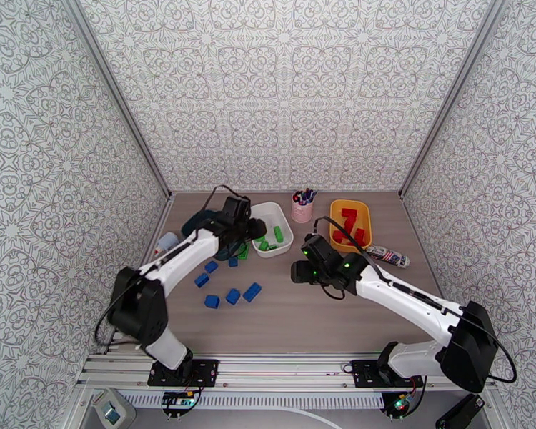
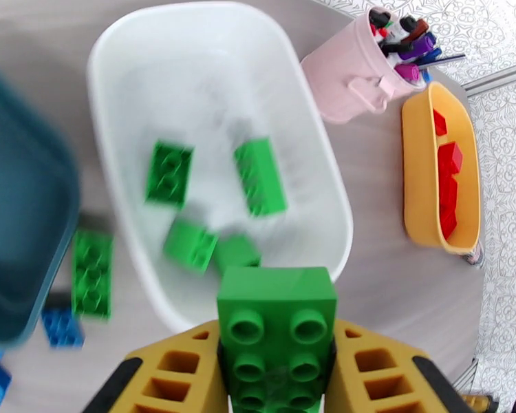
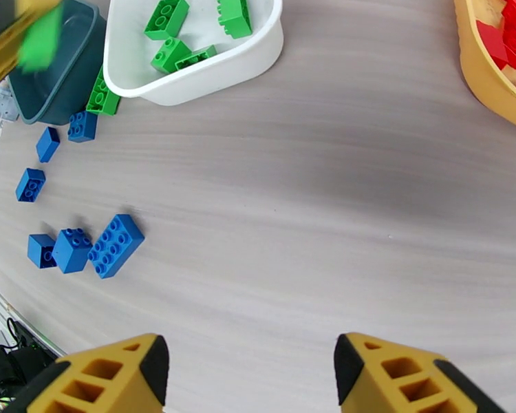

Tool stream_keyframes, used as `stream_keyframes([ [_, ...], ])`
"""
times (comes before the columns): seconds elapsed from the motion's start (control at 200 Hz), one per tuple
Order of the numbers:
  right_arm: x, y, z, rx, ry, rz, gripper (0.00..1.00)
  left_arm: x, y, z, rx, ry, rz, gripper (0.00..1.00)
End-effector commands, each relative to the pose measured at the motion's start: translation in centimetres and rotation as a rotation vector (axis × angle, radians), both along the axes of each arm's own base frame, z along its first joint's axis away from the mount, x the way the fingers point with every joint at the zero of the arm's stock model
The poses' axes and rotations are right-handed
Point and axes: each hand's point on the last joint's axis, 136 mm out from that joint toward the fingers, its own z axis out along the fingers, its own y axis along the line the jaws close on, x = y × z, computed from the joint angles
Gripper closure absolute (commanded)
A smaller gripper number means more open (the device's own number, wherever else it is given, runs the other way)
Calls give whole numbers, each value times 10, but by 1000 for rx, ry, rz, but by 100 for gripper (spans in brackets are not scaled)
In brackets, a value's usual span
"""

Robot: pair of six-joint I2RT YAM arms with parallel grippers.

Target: Sort the legos into containers by color

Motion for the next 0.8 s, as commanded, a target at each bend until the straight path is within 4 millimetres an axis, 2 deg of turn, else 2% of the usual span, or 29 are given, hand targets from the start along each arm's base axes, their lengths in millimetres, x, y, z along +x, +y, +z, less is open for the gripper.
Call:
stream_keyframes([
  [0.0, -6, -11, -4, -8, 14, -35, 32, 18, -6, 2, 6, -10, -16, 50],
  [0.075, -9, -15, -6, -9, 22, -44, 32, 20, -6, 5, 9, -18, -13, 36],
  [0.175, -11, -17, -9, -6, 24, -48, 30, 15, -1, 11, 17, -37, -9, 30],
  [0.39, -8, -8, -10, -1, 30, -23, 32, -9, 22, 13, 72, -50, 7, 28],
  [0.795, -1, 12, -11, 44, 46, 7, 38, -52, 67, -22, 262, 23, 25, 31],
])
